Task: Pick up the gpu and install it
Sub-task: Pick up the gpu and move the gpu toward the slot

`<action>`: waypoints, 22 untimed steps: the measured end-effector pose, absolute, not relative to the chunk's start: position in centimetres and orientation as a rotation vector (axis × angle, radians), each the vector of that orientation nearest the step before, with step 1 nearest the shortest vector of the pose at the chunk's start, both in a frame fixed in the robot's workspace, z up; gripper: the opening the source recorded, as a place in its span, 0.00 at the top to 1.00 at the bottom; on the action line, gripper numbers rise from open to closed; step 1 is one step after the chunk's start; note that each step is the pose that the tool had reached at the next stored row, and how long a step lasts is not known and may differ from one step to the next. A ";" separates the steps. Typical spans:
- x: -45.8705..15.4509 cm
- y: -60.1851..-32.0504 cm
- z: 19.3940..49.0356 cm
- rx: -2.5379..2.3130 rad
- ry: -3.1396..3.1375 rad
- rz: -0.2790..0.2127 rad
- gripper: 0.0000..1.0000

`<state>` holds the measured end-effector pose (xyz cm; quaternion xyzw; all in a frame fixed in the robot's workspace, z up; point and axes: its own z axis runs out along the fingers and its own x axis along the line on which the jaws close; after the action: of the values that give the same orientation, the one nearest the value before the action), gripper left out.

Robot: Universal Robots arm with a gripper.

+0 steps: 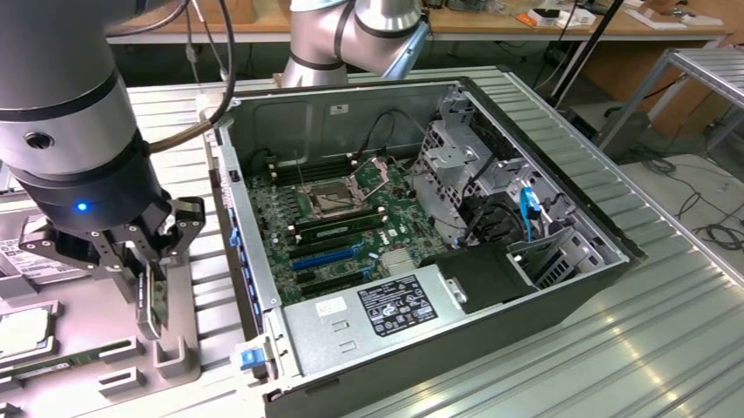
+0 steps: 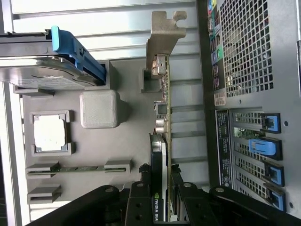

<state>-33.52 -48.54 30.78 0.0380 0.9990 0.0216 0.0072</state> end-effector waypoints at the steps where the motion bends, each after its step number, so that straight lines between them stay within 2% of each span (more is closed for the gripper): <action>1: -33.5 -48.5 30.9 0.119 3.124 0.068 0.73; 22: -33.5 -48.5 35.6 0.121 3.128 0.050 0.73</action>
<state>-33.52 -48.54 35.61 0.0387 0.9991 0.0160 0.0053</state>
